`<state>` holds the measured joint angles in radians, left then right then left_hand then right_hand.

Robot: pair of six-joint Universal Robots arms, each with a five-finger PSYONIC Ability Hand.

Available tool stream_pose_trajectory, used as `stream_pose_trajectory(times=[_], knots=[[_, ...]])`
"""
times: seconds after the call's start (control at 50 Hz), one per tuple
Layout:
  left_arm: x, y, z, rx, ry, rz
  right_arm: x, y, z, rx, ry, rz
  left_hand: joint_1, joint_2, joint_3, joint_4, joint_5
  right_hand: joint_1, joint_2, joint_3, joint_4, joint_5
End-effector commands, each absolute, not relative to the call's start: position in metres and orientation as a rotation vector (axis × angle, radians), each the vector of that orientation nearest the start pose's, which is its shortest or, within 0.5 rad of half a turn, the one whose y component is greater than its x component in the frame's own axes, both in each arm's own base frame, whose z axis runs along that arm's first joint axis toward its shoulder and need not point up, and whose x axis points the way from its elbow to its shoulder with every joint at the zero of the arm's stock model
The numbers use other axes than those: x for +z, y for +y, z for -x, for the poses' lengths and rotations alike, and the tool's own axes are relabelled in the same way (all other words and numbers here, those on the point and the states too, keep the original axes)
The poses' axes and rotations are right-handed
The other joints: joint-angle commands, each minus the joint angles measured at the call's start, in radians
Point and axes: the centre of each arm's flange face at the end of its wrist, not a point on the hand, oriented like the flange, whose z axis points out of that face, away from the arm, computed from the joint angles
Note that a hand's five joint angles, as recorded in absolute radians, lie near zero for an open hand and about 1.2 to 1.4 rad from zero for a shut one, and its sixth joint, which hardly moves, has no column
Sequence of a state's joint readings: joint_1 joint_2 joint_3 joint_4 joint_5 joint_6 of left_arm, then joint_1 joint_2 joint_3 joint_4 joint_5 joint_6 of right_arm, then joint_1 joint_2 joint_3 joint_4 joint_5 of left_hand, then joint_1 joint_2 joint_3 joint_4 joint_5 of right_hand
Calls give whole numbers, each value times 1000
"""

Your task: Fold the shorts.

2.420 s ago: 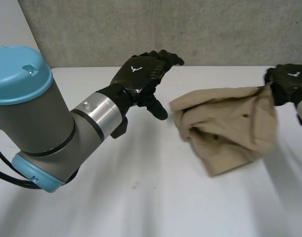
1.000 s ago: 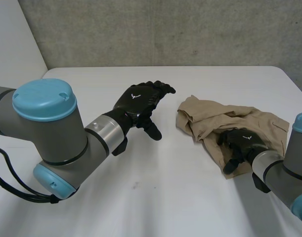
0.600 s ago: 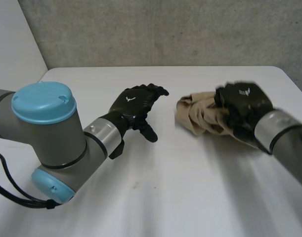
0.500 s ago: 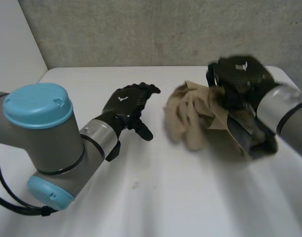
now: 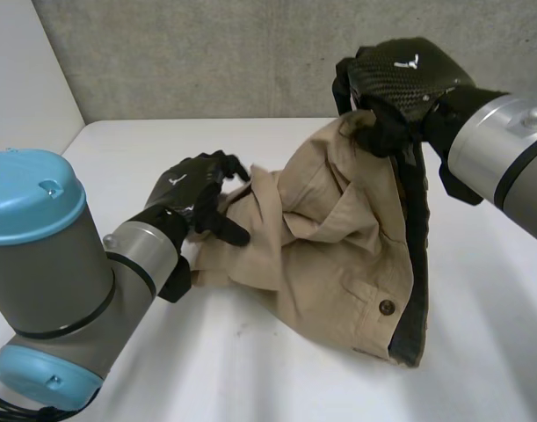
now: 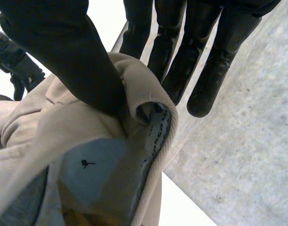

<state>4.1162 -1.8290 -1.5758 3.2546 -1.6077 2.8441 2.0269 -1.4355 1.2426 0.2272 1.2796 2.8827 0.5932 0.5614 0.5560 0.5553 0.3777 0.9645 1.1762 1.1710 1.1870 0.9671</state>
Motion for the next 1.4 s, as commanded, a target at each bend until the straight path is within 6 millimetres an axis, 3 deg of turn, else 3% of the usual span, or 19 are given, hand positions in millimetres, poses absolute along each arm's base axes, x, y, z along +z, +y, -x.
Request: stream_pose_trajectory(times=[0.02,0.06,0.16,0.22,0.32,0.36,0.44,0.46,0.58,0.66,0.68,0.74,0.76,0.82,0.9,1.06,1.18,1.4], knots=[[208,-250,285,1669,-2146,316,319,-227,-282,-1866,1874,1063,709,741,746,747,750,432,220,225,209,255],[209,-270,271,1737,-2179,316,311,-229,-281,-1863,1900,1097,803,835,840,841,844,432,220,225,209,255],[222,-305,246,1890,-2201,337,276,-251,-269,-1838,2031,1230,803,835,840,841,844,432,220,225,209,255],[225,-325,239,1953,-2209,335,269,-255,-268,-1822,2052,1242,803,835,840,841,844,432,220,225,209,255],[212,-340,244,1936,-2236,340,258,-258,-270,-1764,2082,1189,760,791,797,798,801,432,220,225,209,255],[211,-339,246,1930,-2239,350,257,-260,-270,-1758,2088,1161,672,704,709,710,713,432,220,225,209,255],[214,-334,252,1927,-2222,378,255,-262,-272,-1768,2076,1128,-23,9,15,15,18,432,220,225,209,255],[218,-331,257,1928,-2206,391,254,-262,-272,-1770,2076,1125,-269,-237,-231,-231,-228,432,220,225,209,255],[226,-309,257,1878,-2221,419,247,-264,-268,-1775,2104,1107,-292,-260,-254,-254,-251,432,220,225,209,255],[240,-272,265,1845,-2175,483,232,-265,-267,-1733,2141,1107,-289,-257,-251,-251,-248,432,220,225,209,255],[247,-251,271,1832,-2133,522,229,-265,-267,-1728,2146,1107,-286,-254,-249,-248,-245,432,220,225,209,255],[253,-224,275,1818,-2091,567,222,-266,-266,-1720,2161,1104,-283,-251,-246,-245,-242,432,220,225,209,255],[258,-205,277,1813,-2055,596,221,-266,-266,-1721,2164,1102,-225,-193,-187,-187,-184,432,220,225,209,255],[258,-182,278,1786,-2031,639,218,-266,-265,-1734,2170,1096,-119,-87,-81,-81,-78,432,220,225,209,255],[238,-153,278,1688,-2066,714,216,-266,-264,-1742,2166,1092,34,66,71,72,75,432,220,225,209,255],[192,-142,270,1566,-2264,738,216,-265,-265,-1741,2167,1089,31,63,69,69,72,432,220,225,209,255],[180,-151,262,1599,-2384,646,215,-262,-266,-1728,2163,1082,31,63,69,69,72,432,220,225,209,255],[155,-151,262,1490,-2481,596,216,-267,-264,-1746,2171,998,34,66,71,72,75,432,220,225,209,255]])
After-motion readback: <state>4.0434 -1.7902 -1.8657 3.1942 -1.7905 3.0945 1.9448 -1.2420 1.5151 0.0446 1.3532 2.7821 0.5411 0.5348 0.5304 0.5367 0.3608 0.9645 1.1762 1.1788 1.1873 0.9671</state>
